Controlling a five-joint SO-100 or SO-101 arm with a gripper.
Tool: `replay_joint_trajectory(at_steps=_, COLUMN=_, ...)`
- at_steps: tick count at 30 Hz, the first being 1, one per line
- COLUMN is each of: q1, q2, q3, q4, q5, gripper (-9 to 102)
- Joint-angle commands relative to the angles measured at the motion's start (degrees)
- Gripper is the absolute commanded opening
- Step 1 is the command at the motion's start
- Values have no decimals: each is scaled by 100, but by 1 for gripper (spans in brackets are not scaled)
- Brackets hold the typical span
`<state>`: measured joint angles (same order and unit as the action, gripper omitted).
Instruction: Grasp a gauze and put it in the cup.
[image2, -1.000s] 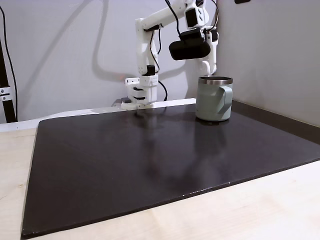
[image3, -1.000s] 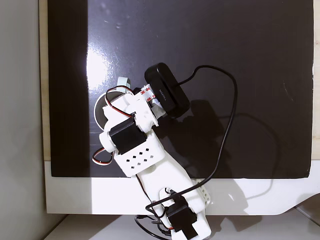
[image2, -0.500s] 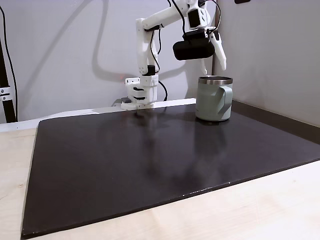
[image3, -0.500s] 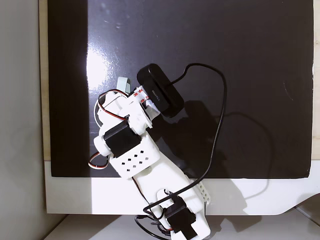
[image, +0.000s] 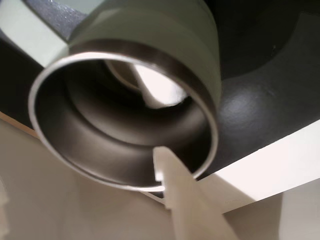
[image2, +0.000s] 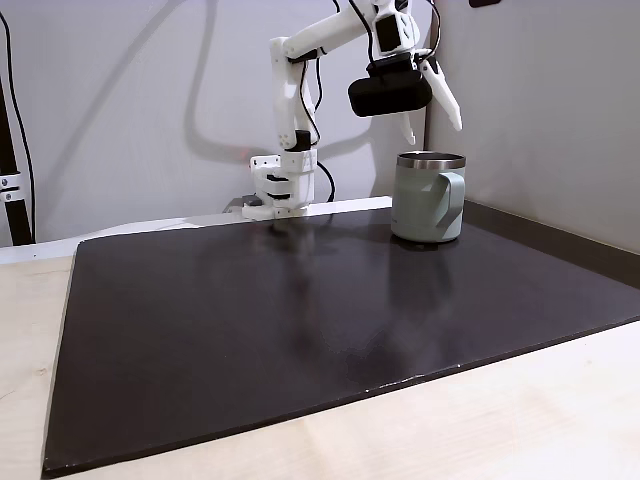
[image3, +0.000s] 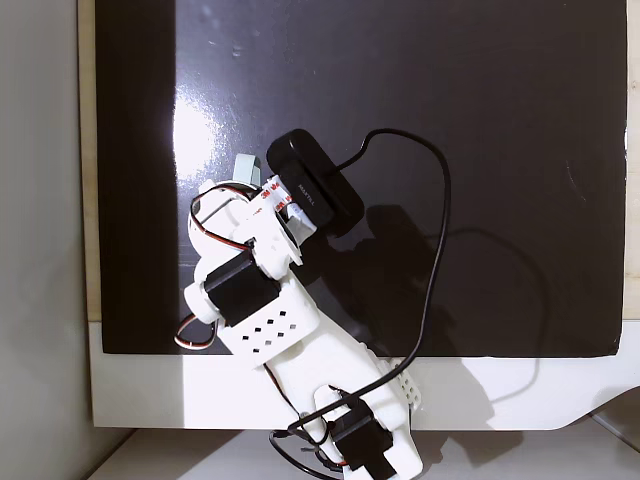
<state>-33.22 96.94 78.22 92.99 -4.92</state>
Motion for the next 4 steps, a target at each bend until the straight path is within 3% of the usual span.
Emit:
replay_joint_trajectory(at_steps=1, q1=70, q2=237, q3=-193, q4=-26, q5=-79, gripper=33)
replay_joint_trajectory(at_steps=4, q1=158, q2=237, q3=-185, q4=-9, q5=-88, gripper=33)
